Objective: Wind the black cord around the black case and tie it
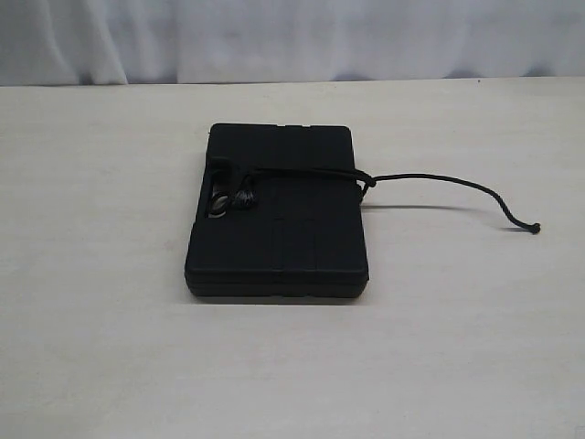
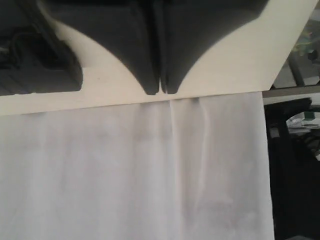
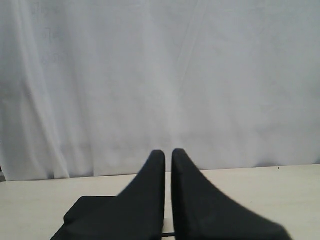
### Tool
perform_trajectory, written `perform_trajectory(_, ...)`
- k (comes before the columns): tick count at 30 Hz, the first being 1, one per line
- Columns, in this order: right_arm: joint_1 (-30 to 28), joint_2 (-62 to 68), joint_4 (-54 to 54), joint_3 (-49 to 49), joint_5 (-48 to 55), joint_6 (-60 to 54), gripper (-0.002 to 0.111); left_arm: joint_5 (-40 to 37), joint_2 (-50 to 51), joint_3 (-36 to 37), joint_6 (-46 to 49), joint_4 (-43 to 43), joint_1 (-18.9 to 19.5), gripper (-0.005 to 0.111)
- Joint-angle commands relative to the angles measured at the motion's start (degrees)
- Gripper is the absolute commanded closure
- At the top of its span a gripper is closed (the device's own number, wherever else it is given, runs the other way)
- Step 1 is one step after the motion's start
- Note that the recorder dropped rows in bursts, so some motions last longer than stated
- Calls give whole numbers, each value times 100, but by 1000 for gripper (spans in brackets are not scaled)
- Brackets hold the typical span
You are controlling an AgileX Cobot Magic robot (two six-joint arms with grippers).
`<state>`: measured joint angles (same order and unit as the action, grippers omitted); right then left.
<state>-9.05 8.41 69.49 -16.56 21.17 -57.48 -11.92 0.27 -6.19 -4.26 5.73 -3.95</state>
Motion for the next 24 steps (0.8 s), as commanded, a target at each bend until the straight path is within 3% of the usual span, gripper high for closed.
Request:
perform_trajectory(1,-15,-19,14,18,-1,19,104,126,-27,264,-24,263,130,107)
perform_trajectory(6,-15,-19,14,18,-1,19,104,191,-27,619,4,263,130,107)
perform_trajectory(15,-15,-19,14,18,-1,19,104,133,-27,619,457,-55,130,107)
perform_trajectory(20,-15,-19,14,18,-1,19,104,-554,-27,619,1025,-334,130,107)
perform_trajectory(24,-15,-19,14,18,-13,19,104,-569,-27,619,894,-344,130,107)
